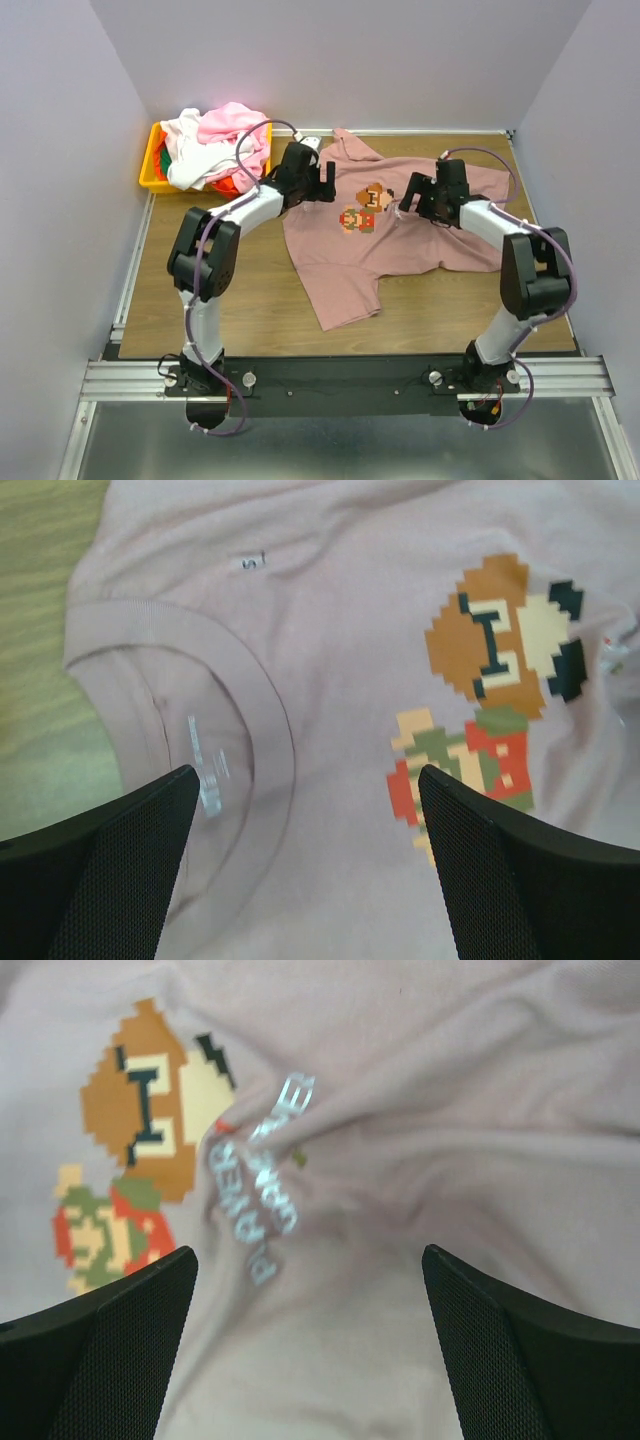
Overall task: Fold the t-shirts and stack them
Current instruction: Flatten the tshirt out
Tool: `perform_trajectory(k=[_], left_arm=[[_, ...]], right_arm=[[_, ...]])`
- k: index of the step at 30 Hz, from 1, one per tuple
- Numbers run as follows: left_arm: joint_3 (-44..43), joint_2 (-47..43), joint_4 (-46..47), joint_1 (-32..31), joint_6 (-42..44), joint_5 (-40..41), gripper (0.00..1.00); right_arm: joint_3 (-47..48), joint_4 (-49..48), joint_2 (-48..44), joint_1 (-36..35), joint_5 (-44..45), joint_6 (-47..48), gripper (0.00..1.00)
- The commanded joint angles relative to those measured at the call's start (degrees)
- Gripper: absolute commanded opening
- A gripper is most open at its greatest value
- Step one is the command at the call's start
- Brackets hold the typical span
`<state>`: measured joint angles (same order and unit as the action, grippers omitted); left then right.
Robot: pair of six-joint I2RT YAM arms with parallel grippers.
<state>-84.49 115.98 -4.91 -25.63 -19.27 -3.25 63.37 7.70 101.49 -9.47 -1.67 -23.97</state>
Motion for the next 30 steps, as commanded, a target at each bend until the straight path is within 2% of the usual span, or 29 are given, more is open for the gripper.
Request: perform_trajectory(k=[1, 6, 13, 25, 30], left_arm=[[8.5, -8.2, 0.9, -1.9, -0.3, 6.2, 0.98], [20.1, -12.7, 5.9, -4.4, -3.1, 5.8, 0.98], [27.2, -11.6, 13.1, -6.3, -5.2, 0.0, 0.98], [23.1, -3.3, 12.3, -1.7, -3.4, 0.9, 0.98], [17.3, -0.1, 9.4, -0.4, -0.9, 0.3, 0.98]], right_arm=[[-6.3, 1.6, -7.8, -0.6, -1.4, -0.2, 1.00], [-14.2, 1.2, -14.8, -1.6, -0.4, -1.6, 1.00], [-20.7, -0.1, -16.5, -1.8, 0.2, -2.1, 1.00], [-18.9, -1.6, -10.3, -1.7, 1.1, -2.0, 1.00], [-15.2, -1.7, -6.5, -1.8, 0.9, -1.9, 1.00]])
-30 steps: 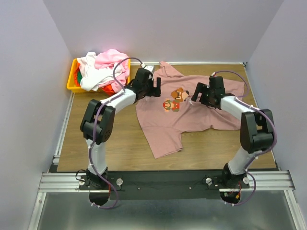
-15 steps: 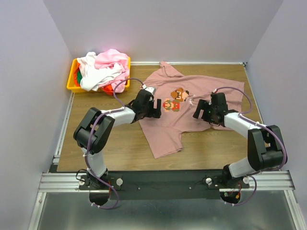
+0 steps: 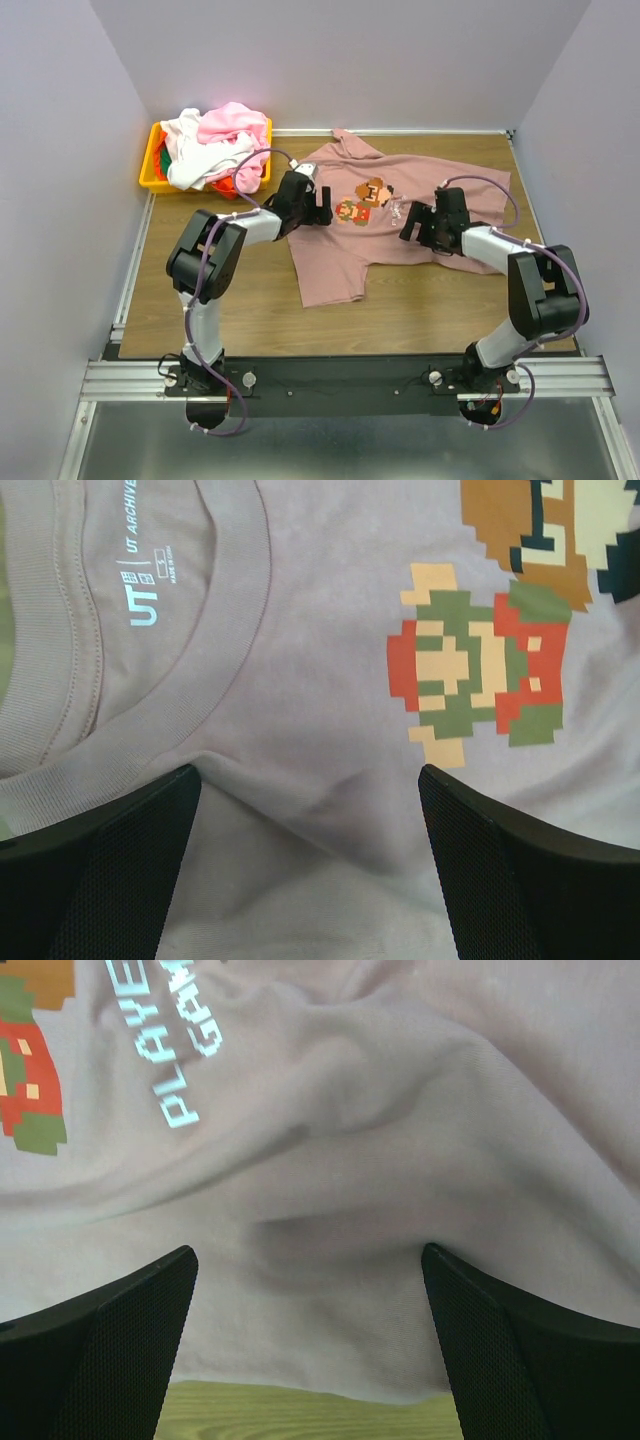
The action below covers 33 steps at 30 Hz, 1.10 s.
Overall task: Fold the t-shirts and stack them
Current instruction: Flatten the tshirt out
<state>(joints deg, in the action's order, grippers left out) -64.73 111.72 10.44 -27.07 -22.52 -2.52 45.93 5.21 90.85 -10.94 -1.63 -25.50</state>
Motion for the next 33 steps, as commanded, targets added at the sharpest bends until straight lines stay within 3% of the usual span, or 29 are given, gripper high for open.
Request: perform_trajectory(k=[1, 9, 15, 22, 29, 33], left_arm=[[-4.9, 4.8, -6.5, 1.3, 2.7, -0.4, 0.98], [-15.4, 9.1, -12.0, 2.5, 5.8, 0.2, 0.98], [-14.2, 1.1, -11.8, 1.7, 6.3, 2.1, 0.98], [0.0, -16.8, -10.8, -3.2, 2.9, 11.8, 0.98], [23.1, -34.4, -10.3, -9.9, -7.2, 17.5, 0.96], [31.3, -48.7, -13.9, -12.9, -13.4, 18.4, 0.85]], right_arm=[[2.8, 0.8, 5.0, -0.2, 0.6, -0.3, 1.00], [7.9, 0.8, 9.8, -0.3, -0.7, -0.2, 1.00], [7.7, 0.8, 6.0, -0.2, -1.3, 0.6, 0.99], [3.6, 0.9, -3.3, -0.2, 0.0, 0.4, 1.00], [-2.6, 0.9, -12.2, -0.2, 5.9, -2.3, 1.00], [-5.4, 0.9, -15.2, -0.2, 7.2, -3.6, 1.00]])
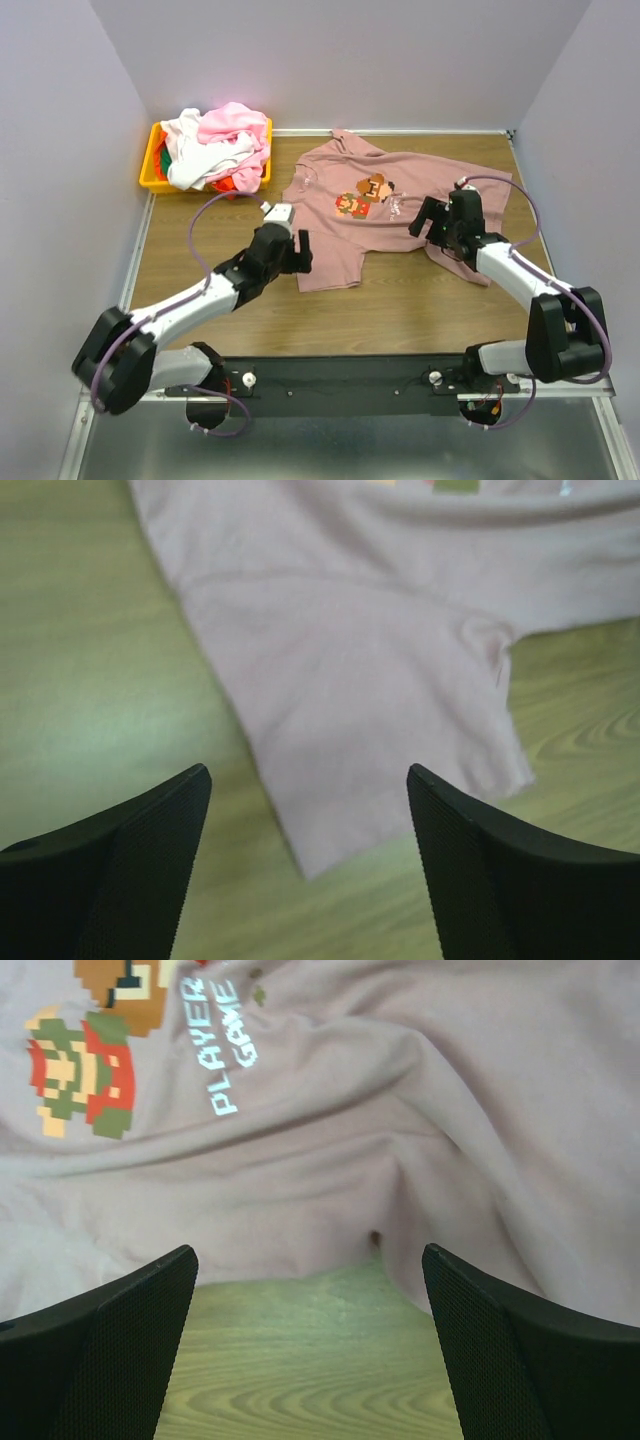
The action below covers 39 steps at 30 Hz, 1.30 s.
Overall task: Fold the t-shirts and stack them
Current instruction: Flatten the tshirt out
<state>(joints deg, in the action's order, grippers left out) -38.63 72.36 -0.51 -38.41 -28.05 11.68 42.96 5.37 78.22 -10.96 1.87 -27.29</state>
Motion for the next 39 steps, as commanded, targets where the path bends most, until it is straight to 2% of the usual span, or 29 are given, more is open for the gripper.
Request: perform_trajectory(k=[1, 4, 10, 25, 29, 37, 39], left_arm=[[6.4, -11.2, -3.4, -2.0, -8.6, 4.3, 0.84], [10.0, -15.5, -6.3, -2.5, -10.9, 4.5, 0.80], [12.6, -15.9, -6.7, -3.6, -12.8, 3.1, 0.73], [9.2, -1.3, -2.7, -7.9, -12.1, 4.3, 0.71], [8.1, 0.9, -1.4, -8.3, -11.6, 4.1, 0.62], [7.1, 5.5, 0.1, -9.0, -11.3, 3.9, 0.61], [6.6, 6.6, 0.2, -9.1, -11.3, 3.7, 0.58]], right_arm=[[-2.7, 0.8, -3.0, -0.2, 3.8, -1.8, 1.00], [-3.5, 0.8, -3.7, -0.1, 4.5, -2.1, 1.00], [-4.3, 0.7, -4.5, -0.2, 5.1, -2.5, 1.00], [-4.9, 0.7, -5.1, -0.2, 5.3, -2.3, 1.00], [-5.0, 0.7, -4.7, -0.1, 5.4, -2.4, 1.00], [-5.0, 0.7, -4.6, -0.2, 5.5, -2.3, 1.00], [-5.1, 0.7, -4.7, -0.1, 5.4, -2.2, 1.00]])
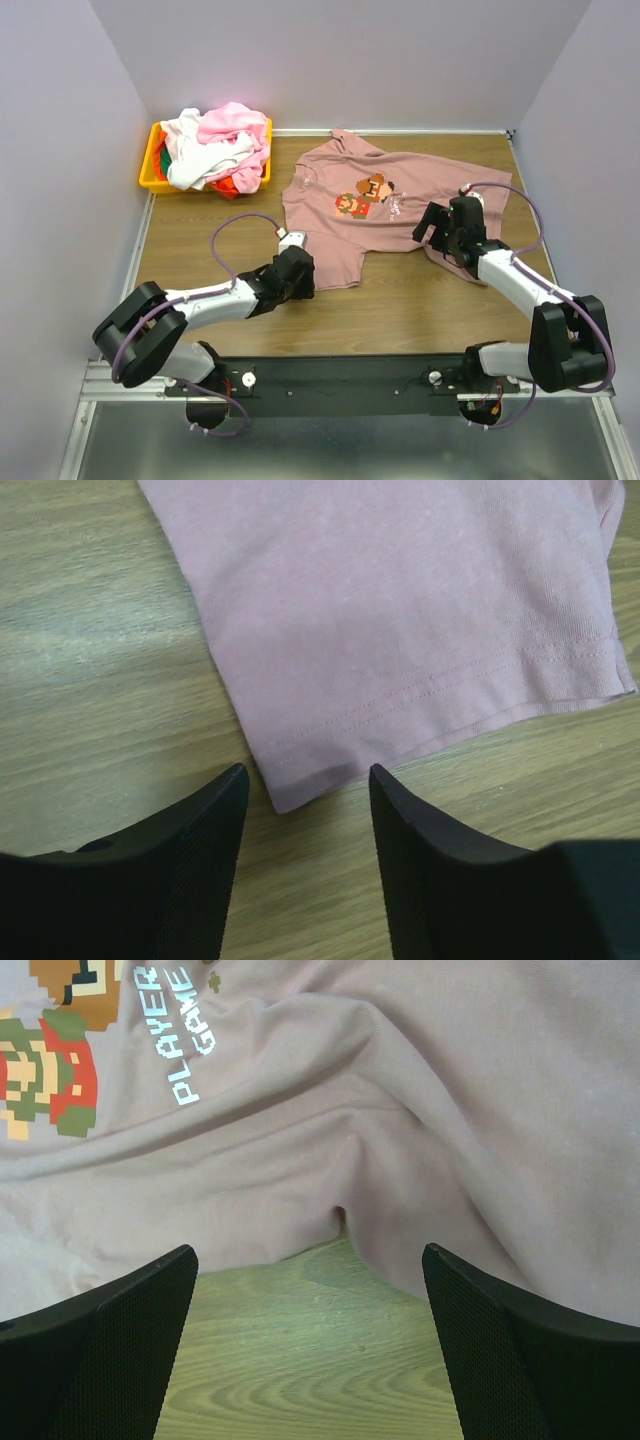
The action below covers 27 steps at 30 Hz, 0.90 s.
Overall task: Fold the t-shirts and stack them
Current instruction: Flatten the tshirt out, then fold the tshirt
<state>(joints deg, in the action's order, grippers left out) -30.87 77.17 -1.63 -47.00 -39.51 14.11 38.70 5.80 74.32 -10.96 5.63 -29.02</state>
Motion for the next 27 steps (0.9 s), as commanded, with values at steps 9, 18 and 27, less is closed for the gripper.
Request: perform_trajectory(k=[9, 18, 27], left_arm=[[0.5, 3.4, 3.4, -1.0, -0.7, 2.8, 0.00], [-5.2, -2.4, 2.9, 0.6, 5.4, 7.9, 0.00], [-12.4, -3.3, 5.4, 12.1, 16.5, 1.5, 0.00]], right_arm=[[-1.3, 0.3, -2.2, -0.1, 1.6, -0.5, 1.00], [-1.2, 2.1, -6.1, -0.1, 1.7, 0.5, 1.00], [1.2, 14.3, -8.0, 0.0, 15.0, -1.7, 1.00]])
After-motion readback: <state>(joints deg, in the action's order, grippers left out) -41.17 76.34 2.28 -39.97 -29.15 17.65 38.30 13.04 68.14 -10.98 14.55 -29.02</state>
